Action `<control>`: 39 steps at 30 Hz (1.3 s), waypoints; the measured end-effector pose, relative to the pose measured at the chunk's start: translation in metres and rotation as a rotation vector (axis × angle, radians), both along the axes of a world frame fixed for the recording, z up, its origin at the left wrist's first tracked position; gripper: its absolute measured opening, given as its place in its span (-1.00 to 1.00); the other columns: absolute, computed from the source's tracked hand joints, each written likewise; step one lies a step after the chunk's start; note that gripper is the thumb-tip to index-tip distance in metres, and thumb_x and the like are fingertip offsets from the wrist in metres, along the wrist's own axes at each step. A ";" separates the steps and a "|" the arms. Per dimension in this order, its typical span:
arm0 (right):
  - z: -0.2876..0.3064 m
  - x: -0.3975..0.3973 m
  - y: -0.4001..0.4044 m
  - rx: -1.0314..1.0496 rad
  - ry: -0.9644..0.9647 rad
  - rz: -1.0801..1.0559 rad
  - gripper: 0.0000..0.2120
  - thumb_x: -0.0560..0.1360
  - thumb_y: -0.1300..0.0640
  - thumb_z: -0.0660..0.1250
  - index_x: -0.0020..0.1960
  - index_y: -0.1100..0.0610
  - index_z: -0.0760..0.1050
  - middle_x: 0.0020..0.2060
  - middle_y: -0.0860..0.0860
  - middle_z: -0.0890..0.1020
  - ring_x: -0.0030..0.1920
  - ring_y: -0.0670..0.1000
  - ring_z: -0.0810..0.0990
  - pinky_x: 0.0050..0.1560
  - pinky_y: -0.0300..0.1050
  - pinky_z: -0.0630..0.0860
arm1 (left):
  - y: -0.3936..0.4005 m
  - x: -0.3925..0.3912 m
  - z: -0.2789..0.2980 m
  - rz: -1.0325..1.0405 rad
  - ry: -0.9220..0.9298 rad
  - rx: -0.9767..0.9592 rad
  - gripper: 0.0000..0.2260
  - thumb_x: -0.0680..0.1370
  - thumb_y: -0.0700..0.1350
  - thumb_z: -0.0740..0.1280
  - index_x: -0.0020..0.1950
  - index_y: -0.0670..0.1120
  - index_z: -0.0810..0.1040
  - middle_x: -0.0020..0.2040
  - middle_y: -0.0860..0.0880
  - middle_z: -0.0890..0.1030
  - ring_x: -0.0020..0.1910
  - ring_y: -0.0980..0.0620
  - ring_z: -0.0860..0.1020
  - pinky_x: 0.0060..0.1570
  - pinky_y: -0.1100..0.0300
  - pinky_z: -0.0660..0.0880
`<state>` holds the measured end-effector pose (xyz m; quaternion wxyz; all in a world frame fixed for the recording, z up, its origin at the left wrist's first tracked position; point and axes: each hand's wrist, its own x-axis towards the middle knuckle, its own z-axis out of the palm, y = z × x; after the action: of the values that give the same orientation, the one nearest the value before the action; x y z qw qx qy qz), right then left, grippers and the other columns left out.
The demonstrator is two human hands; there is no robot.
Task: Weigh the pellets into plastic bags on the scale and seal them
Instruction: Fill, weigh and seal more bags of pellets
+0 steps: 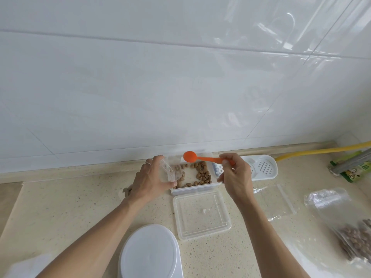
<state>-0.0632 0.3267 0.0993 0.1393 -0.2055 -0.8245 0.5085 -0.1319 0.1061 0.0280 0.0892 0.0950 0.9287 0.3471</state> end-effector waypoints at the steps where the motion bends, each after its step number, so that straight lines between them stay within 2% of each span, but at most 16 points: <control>1: -0.008 -0.001 0.002 0.024 -0.037 -0.007 -0.81 0.63 0.27 0.17 0.01 0.10 0.55 -0.24 0.03 0.60 -0.49 -0.01 0.60 -0.43 -0.23 0.50 | -0.003 0.002 -0.001 -0.004 0.004 0.003 -0.22 0.30 0.16 0.54 0.40 0.10 0.22 0.24 -0.03 0.42 0.26 -0.02 0.42 0.13 0.04 0.41; 7: -0.048 -0.004 0.004 0.092 -0.225 0.105 -0.78 0.63 0.25 0.15 0.03 0.06 0.55 -0.30 -0.03 0.58 -0.43 0.06 0.63 -0.43 -0.29 0.44 | -0.011 0.008 0.000 -0.053 0.060 -0.053 -0.17 0.29 0.15 0.56 0.45 0.14 0.21 0.24 0.01 0.44 0.24 -0.02 0.43 0.09 0.09 0.40; 10: -0.052 -0.007 -0.001 0.047 -0.274 0.216 -0.78 0.63 0.26 0.17 0.01 0.03 0.56 -0.21 -0.07 0.61 -0.46 0.03 0.62 -0.37 -0.23 0.50 | -0.011 0.007 0.001 -0.059 0.059 -0.072 -0.16 0.29 0.13 0.57 0.45 0.14 0.20 0.25 -0.02 0.44 0.25 -0.04 0.43 0.10 0.09 0.39; 13: -0.053 -0.008 0.000 0.002 -0.302 0.264 -0.79 0.62 0.29 0.19 0.02 0.10 0.58 -0.11 0.01 0.64 -0.46 0.05 0.63 -0.39 -0.25 0.48 | -0.011 0.006 -0.002 -0.061 0.055 -0.079 -0.14 0.28 0.17 0.56 0.45 0.13 0.18 0.26 -0.05 0.44 0.25 -0.06 0.43 0.14 0.05 0.42; 16: -0.051 -0.007 0.000 -0.084 -0.326 0.221 -0.78 0.61 0.31 0.19 -0.02 0.11 0.58 -0.10 0.02 0.66 -0.47 0.03 0.61 -0.40 -0.22 0.49 | -0.012 0.006 -0.003 -0.060 0.060 -0.078 -0.14 0.28 0.20 0.55 0.45 0.12 0.18 0.26 -0.06 0.45 0.24 -0.07 0.44 0.14 0.04 0.42; 21: -0.051 -0.002 0.000 -0.290 -0.329 0.054 -0.81 0.60 0.34 0.20 0.00 0.17 0.57 -0.19 0.18 0.68 -0.50 0.00 0.56 -0.46 -0.21 0.45 | -0.009 0.008 0.001 -0.049 0.073 -0.090 -0.15 0.28 0.28 0.49 0.46 0.11 0.20 0.25 -0.07 0.44 0.24 -0.07 0.44 0.13 0.03 0.41; 24: -0.051 0.000 0.004 -0.379 -0.322 -0.035 -0.81 0.59 0.34 0.20 0.01 0.20 0.58 -0.28 0.11 0.65 -0.51 -0.01 0.54 -0.45 -0.21 0.44 | -0.009 0.007 0.001 -0.052 0.107 -0.102 -0.17 0.28 0.27 0.50 0.45 0.09 0.23 0.24 -0.06 0.45 0.24 -0.06 0.44 0.12 0.03 0.40; 30: -0.047 0.006 0.016 -0.521 -0.279 -0.164 -0.83 0.58 0.33 0.21 0.03 0.18 0.56 -0.09 0.14 0.71 -0.48 0.01 0.52 -0.40 -0.15 0.41 | -0.009 0.004 0.001 -0.044 0.142 -0.146 -0.18 0.28 0.21 0.54 0.43 0.08 0.23 0.23 -0.06 0.47 0.21 -0.07 0.45 0.11 0.02 0.41; 34: -0.027 0.009 0.023 -0.504 -0.199 -0.173 -0.84 0.58 0.33 0.22 0.04 0.17 0.55 -0.10 0.10 0.73 -0.49 0.00 0.50 -0.37 -0.13 0.41 | -0.002 -0.001 0.006 -0.058 0.165 -0.204 -0.21 0.28 0.21 0.52 0.41 0.06 0.25 0.21 -0.07 0.48 0.18 -0.08 0.46 0.07 0.02 0.41; 39: 0.012 0.004 0.016 -0.297 -0.097 -0.062 -0.82 0.59 0.32 0.23 -0.01 0.13 0.57 -0.16 0.09 0.70 -0.51 -0.03 0.53 -0.44 -0.19 0.45 | 0.014 -0.005 0.015 -0.091 0.100 -0.242 -0.17 0.31 0.20 0.51 0.46 0.04 0.20 0.29 -0.10 0.43 0.26 -0.10 0.42 0.15 0.00 0.39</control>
<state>-0.0590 0.3432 0.1113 0.0827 -0.2734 -0.7394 0.6097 -0.1373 0.1201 0.0428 0.0691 0.1427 0.9618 0.2231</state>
